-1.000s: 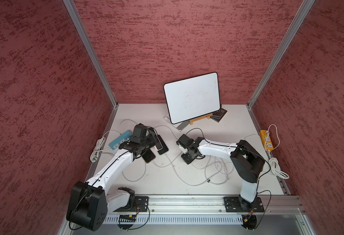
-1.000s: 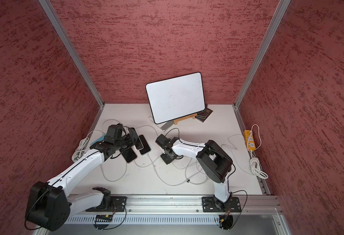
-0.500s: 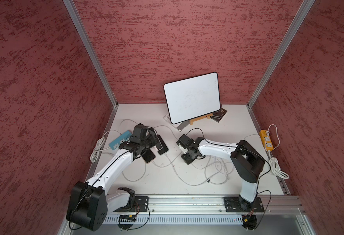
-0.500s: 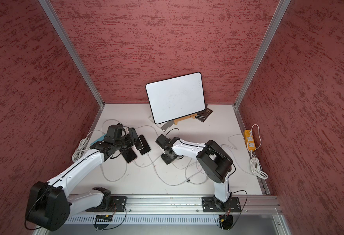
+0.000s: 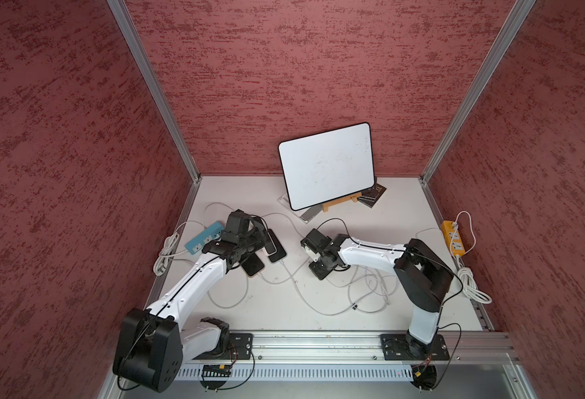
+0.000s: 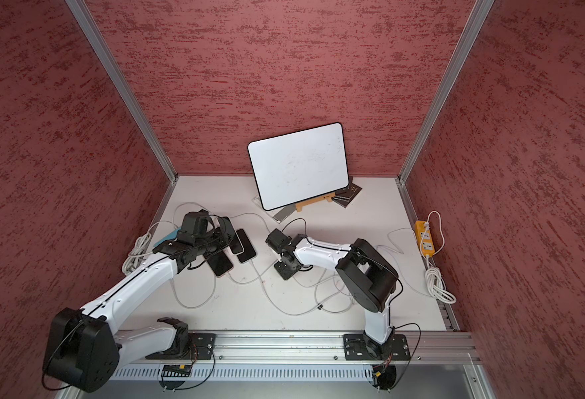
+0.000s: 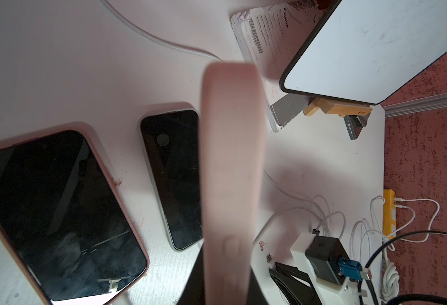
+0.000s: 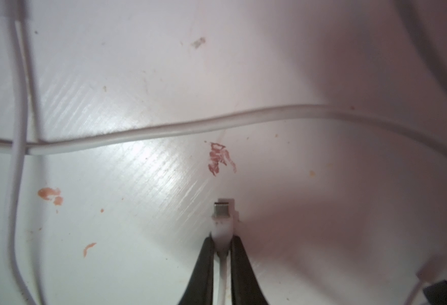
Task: Plug the charging cable into the phone
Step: Pick up the charging cable from the center of the board.
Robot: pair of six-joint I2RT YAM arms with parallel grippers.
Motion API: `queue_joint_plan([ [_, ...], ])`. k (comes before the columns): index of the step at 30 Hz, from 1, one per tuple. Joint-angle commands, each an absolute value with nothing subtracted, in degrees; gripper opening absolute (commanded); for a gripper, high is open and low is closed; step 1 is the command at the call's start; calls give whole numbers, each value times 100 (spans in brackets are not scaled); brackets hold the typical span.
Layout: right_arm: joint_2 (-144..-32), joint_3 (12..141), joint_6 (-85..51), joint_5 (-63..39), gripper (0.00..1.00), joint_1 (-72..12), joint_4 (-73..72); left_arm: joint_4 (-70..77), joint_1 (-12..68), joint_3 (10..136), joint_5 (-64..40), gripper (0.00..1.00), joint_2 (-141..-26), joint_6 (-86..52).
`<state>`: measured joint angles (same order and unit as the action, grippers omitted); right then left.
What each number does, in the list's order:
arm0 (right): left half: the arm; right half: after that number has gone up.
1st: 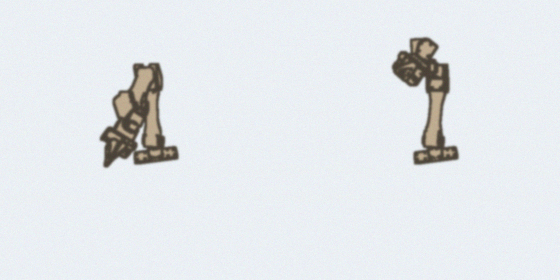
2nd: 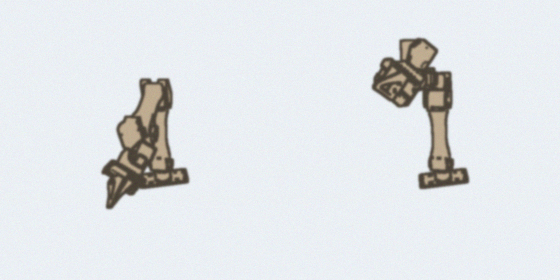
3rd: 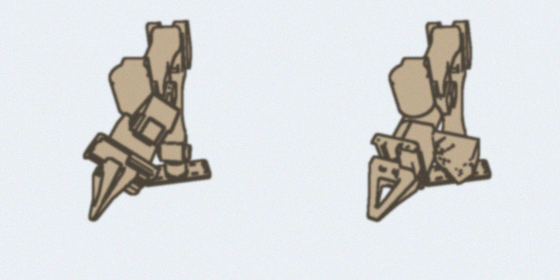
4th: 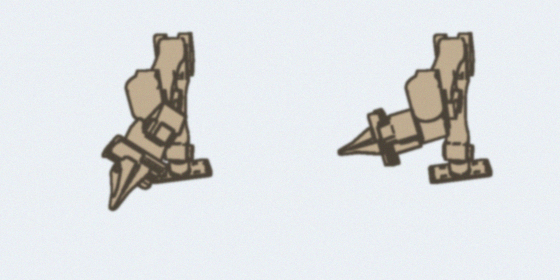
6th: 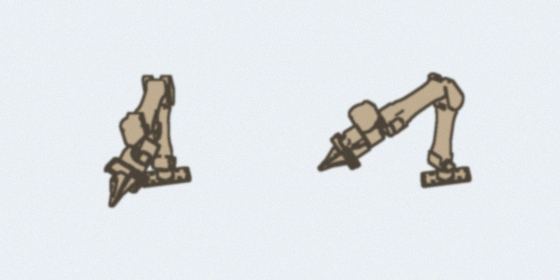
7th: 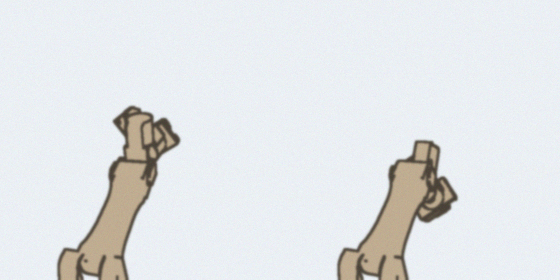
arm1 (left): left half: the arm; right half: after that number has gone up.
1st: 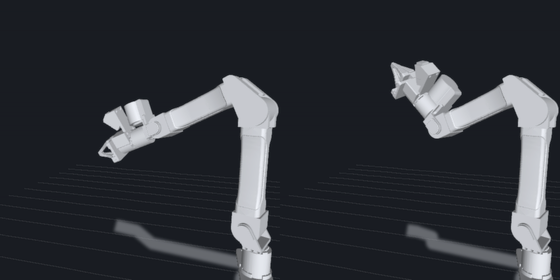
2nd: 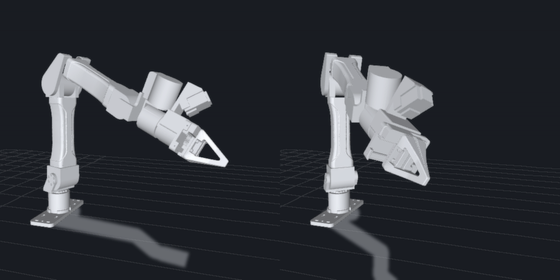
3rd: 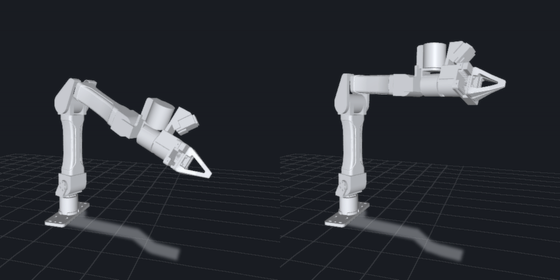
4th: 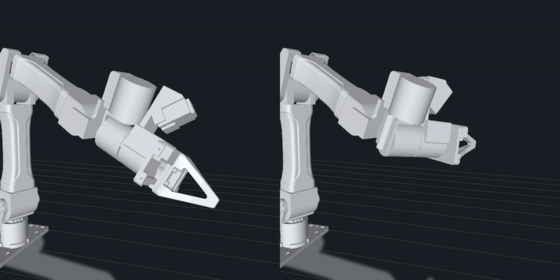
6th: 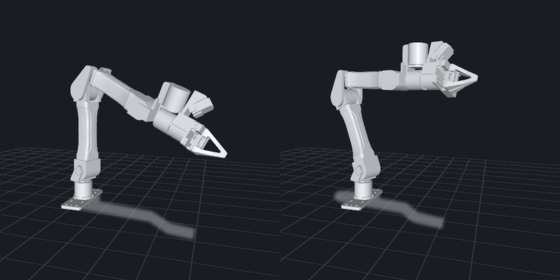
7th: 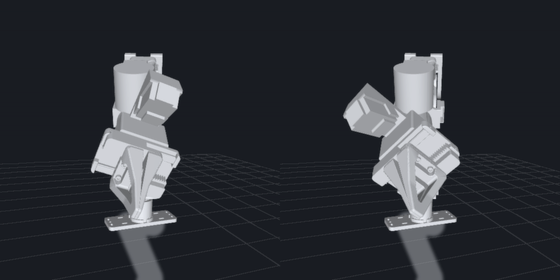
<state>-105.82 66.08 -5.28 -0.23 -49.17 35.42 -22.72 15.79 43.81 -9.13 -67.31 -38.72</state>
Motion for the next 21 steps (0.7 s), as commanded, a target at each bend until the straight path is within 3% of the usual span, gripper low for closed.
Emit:
queue_joint_plan([
  [1,-9982,6248,-512,-428,0,-4986,2904,-1822,1556,4305,-1124,0,-6528,-4090],
  [4,-9343,5961,-492,-937,0,-5103,2391,-1642,1553,4173,-1189,0,-6297,-4366],
  [10,-8637,5770,-505,-1019,0,-5440,1949,-1332,1572,4022,-1374,0,-5936,-4934],
  [21,-8685,6148,-732,-1240,0,-5862,1779,-366,1679,3481,-1820,0,-5336,-5089],
])
